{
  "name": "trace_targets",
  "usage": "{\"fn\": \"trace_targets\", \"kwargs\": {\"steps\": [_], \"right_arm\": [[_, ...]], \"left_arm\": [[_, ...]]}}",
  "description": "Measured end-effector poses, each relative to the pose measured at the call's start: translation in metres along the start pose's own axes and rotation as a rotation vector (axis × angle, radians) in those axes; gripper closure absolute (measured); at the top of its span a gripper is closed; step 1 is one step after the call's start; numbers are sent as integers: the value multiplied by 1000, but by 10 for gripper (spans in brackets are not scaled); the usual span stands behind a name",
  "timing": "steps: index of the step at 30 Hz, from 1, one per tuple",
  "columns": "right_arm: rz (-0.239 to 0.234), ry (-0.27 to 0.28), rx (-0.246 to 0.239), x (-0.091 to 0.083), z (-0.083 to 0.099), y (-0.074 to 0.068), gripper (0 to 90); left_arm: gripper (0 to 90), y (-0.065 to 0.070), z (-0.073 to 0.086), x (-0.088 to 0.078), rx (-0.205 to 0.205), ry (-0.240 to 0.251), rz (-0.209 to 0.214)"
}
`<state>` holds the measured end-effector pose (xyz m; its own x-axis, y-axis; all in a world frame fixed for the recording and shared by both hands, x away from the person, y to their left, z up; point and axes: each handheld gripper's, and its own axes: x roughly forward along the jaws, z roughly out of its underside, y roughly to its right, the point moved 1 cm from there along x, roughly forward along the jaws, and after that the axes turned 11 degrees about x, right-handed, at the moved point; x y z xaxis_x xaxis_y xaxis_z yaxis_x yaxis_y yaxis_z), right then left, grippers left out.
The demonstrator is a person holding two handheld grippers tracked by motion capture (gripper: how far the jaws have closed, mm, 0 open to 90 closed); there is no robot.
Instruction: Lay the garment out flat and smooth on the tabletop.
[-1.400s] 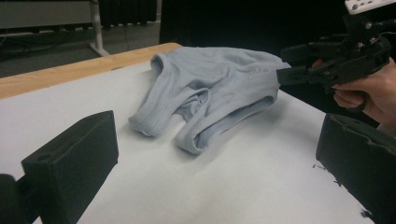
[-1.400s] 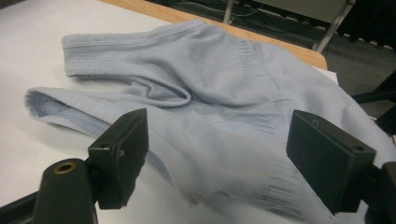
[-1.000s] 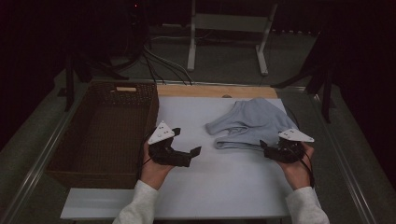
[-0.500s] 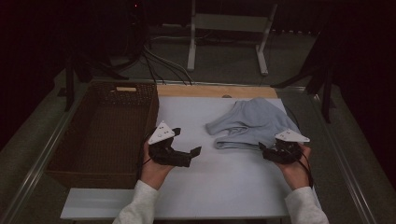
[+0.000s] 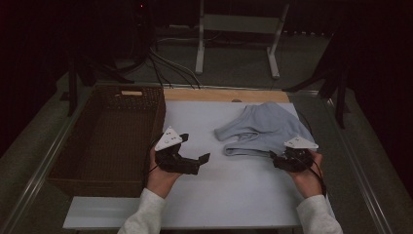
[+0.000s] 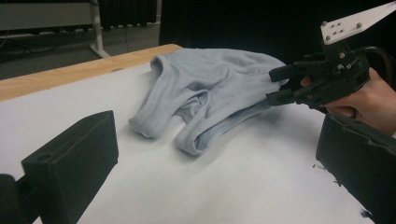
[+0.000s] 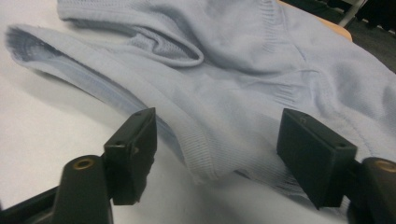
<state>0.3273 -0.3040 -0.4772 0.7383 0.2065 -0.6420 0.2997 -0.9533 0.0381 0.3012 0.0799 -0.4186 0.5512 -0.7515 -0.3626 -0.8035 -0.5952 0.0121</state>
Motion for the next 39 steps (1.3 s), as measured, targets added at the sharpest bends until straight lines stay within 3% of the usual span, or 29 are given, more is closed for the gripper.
{"fn": "trace_targets", "kwargs": {"steps": [8, 9, 18, 39], "right_arm": [[28, -26, -1, 3, 2, 3, 410], [36, -33, -6, 3, 2, 3, 503], [16, -60, -33, 2, 3, 2, 844], [-19, 14, -50, -20, -6, -4, 866]], "left_arm": [[2, 0, 0, 0, 0, 0, 1], [2, 0, 0, 1, 0, -1, 2], [2, 1, 1, 1, -3, -1, 3], [2, -1, 0, -1, -5, 4, 0]]}}
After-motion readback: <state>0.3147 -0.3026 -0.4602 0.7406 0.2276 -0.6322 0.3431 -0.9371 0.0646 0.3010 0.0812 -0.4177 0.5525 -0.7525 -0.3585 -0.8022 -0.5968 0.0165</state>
